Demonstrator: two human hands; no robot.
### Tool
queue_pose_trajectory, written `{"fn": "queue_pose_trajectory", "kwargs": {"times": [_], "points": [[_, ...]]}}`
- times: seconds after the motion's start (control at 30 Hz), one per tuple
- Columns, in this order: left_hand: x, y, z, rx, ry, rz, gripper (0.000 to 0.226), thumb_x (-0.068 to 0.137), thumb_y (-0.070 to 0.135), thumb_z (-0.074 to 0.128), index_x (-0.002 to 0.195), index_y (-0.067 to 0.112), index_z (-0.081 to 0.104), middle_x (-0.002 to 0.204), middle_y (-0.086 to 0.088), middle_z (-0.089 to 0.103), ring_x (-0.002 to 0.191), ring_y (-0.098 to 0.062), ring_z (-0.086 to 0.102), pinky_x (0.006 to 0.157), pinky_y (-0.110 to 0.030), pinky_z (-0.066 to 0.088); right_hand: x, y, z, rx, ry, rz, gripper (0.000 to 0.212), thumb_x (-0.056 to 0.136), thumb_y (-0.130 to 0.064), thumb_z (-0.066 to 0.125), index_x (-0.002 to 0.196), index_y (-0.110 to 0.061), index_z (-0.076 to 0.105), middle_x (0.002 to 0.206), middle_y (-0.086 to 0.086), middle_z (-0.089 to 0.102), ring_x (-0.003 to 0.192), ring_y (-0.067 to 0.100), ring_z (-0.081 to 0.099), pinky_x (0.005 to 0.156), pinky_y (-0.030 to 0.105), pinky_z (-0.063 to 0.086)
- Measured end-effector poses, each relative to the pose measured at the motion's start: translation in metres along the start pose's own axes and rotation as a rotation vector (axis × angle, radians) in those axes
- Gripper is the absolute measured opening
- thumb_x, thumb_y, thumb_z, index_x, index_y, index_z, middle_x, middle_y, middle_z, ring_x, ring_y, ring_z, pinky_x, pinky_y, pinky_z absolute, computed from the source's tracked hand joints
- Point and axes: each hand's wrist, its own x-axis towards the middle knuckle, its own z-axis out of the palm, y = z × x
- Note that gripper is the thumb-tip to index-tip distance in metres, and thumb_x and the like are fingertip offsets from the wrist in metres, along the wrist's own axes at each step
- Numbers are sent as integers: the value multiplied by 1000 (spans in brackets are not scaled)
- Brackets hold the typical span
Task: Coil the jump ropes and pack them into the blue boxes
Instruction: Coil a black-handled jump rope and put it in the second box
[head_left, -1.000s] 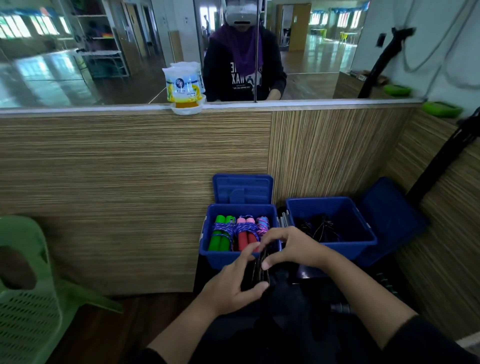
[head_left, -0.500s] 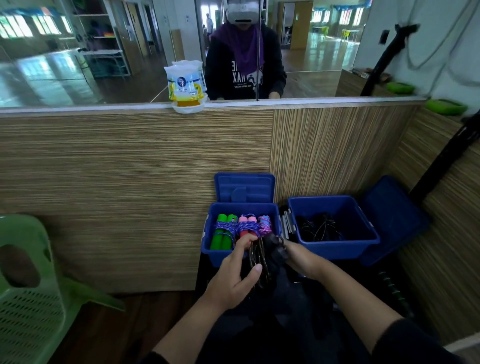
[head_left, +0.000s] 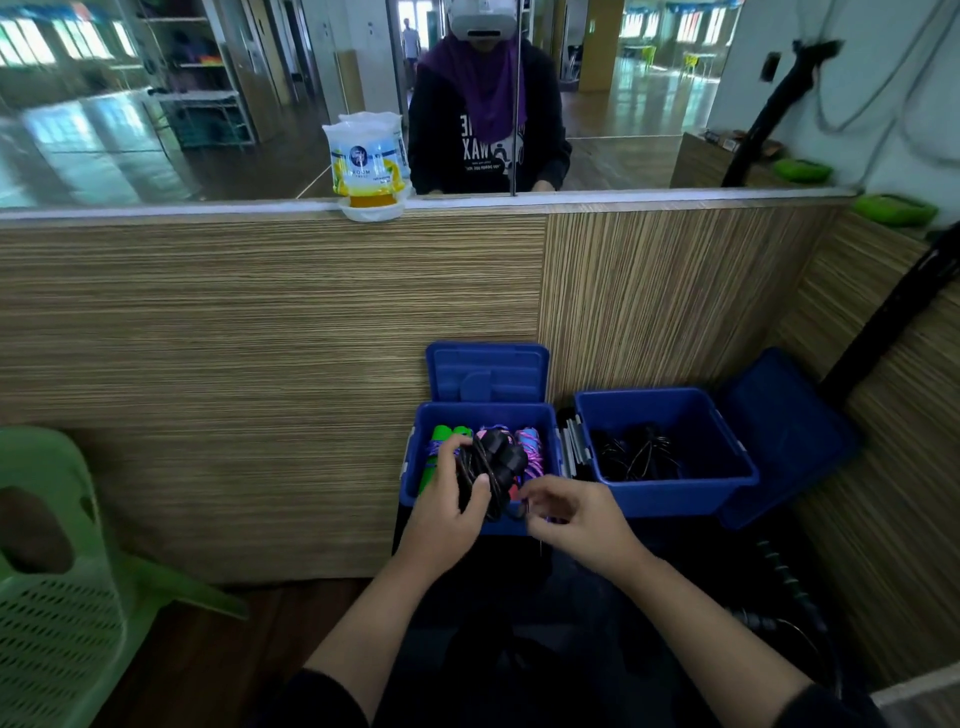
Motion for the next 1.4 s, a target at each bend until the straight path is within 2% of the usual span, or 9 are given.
{"fn": "queue_pose_trajectory", "kwargs": {"times": [0.13,0.23,0.37,0.53,0.63,0.87,1.0,1.2,1.4], "points": [[-2,-2,1,-119,-91,-124,31,100,30,40,128,42,33,118,14,54,101,8,54,85,-15,43,-1,5,-17,-348,-126,-167,15,83,-8,67,96,-12,68,83,-7,68,80,-4,63,75,7,46],[-5,-2,0,-233,-102,-132,33,99,30,35,130,40,37,128,5,52,114,-2,52,97,-23,44,-1,1,-27,-324,-72,-209,6,82,-13,71,87,-13,68,78,-6,68,74,3,64,70,17,51],[-9,4,0,-195,-183,-77,26,97,33,34,120,43,40,108,11,57,98,1,56,87,-20,45,-1,-10,-34,-148,82,-246,11,79,-10,73,75,-14,65,76,-1,59,71,12,58,66,19,47],[-9,6,5,-106,-267,-100,26,92,42,34,115,54,39,109,8,62,101,-6,58,96,-37,47,2,-11,-46,-110,-35,-92,11,77,-1,69,77,-11,68,83,6,67,75,24,63,70,38,54],[-11,7,7,-103,-312,-145,33,87,59,31,118,55,39,118,6,62,107,-11,59,100,-46,45,2,-11,-43,-183,-63,-57,13,72,0,70,72,-12,65,74,4,64,65,15,60,64,31,52],[-6,25,0,132,-369,-200,71,61,84,56,118,51,32,119,17,58,109,-8,56,97,-35,44,-3,-8,-41,-150,-96,47,12,73,-7,75,73,-12,64,70,3,64,65,13,62,65,31,53],[-3,32,-5,286,-354,-164,60,73,75,58,120,45,34,107,19,56,105,-8,57,92,-31,45,-5,-9,-41,-54,-148,107,6,79,-6,73,81,-4,68,74,8,71,71,17,71,70,25,56],[7,37,-6,292,-385,-196,58,74,81,49,121,51,32,107,18,56,103,-11,57,79,-29,36,-7,-3,-40,-104,115,-60,7,73,-12,78,78,-17,76,72,-7,69,68,8,65,66,23,52],[9,37,-4,237,-411,-176,52,77,76,53,118,55,29,117,18,59,107,-11,59,81,-31,41,-17,0,-28,-43,239,-76,9,69,-9,79,77,-12,76,76,1,71,75,12,67,74,32,56]]}}
